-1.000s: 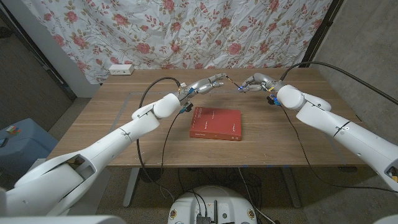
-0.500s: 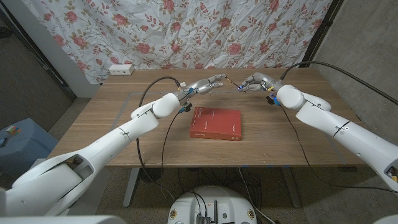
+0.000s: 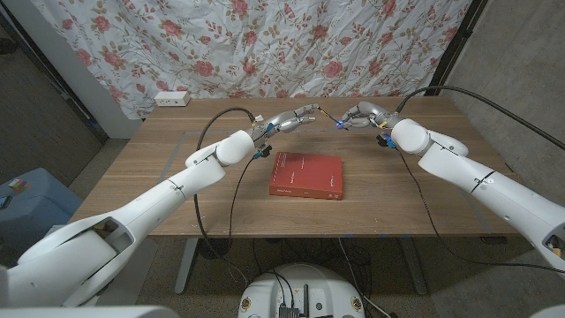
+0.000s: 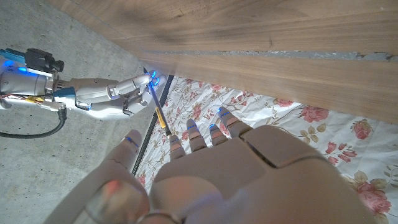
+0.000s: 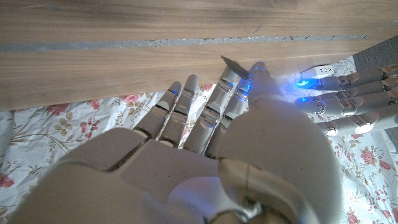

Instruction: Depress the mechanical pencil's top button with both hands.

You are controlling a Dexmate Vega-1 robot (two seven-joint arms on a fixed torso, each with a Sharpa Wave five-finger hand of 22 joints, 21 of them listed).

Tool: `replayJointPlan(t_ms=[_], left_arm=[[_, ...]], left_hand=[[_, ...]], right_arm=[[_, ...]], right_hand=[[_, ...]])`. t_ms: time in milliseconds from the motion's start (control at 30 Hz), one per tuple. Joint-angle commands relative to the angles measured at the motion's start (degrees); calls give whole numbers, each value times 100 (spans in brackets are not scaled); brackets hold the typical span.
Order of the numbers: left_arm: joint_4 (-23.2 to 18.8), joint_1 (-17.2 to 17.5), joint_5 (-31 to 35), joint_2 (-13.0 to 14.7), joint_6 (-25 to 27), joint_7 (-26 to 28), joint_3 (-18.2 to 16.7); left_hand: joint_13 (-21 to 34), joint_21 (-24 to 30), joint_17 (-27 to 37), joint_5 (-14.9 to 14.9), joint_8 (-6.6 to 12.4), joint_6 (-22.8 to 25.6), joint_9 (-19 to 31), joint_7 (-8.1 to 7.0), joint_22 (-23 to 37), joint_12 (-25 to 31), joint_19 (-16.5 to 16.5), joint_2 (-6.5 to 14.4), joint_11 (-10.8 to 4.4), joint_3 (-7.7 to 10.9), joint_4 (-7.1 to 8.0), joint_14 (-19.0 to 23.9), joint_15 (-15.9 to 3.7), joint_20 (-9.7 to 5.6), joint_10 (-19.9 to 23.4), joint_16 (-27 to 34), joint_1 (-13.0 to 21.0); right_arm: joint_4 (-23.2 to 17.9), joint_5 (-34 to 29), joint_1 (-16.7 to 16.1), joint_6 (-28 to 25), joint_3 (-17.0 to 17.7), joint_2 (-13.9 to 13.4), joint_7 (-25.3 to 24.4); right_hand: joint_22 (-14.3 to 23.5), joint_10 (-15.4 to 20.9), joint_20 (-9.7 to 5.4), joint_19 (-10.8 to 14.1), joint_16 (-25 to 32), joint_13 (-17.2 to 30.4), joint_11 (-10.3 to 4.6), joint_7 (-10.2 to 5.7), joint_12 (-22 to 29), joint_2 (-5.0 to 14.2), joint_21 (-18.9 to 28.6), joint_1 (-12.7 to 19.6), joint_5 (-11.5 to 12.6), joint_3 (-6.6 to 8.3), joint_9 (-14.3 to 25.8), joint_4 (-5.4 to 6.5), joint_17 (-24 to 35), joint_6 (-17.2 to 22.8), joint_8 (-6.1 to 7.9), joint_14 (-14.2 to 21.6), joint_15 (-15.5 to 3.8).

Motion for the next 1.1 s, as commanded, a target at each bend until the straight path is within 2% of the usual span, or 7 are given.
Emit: replayJointPlan(t_ms=[33, 567, 1100], left_arm=[[25, -24, -13, -9, -34, 31, -13], [-91, 14, -10, 20, 59, 69, -43], [-187, 31, -45, 48, 213, -35, -19]], left_hand=[[11, -5, -1, 15, 19, 23, 22, -10, 17, -6, 13, 451, 10, 46, -1, -16, -426, -167, -21, -1, 52], [11, 11, -5, 12, 10, 34, 19, -11, 17, 7, 66, 443, 30, 71, -22, 42, -389, -169, 7, 14, 67], [10, 6, -5, 8, 13, 64, 19, -8, 18, 6, 61, 436, 20, 87, -33, 48, -368, -162, 7, 10, 70]], right_arm=[[82, -25, 44, -8, -38, 32, 13], [135, -21, 40, 49, -42, 32, -8], [-64, 43, -64, -17, 48, -36, -45]], right_hand=[[16, 50, -247, 24, 46, 15, -14, -2, 10, 39, 52, 21, -6, -34, 29, -9, 8, 91, 14, -5, -880], [16, 44, -250, 21, 50, 16, -14, -5, 4, 43, 51, 21, -5, -40, 28, -8, 0, 96, 3, -10, -877], [16, 52, -237, 22, 53, 17, -14, -3, 6, 44, 52, 22, -4, -48, 29, -7, -10, 107, -6, -18, -874]])
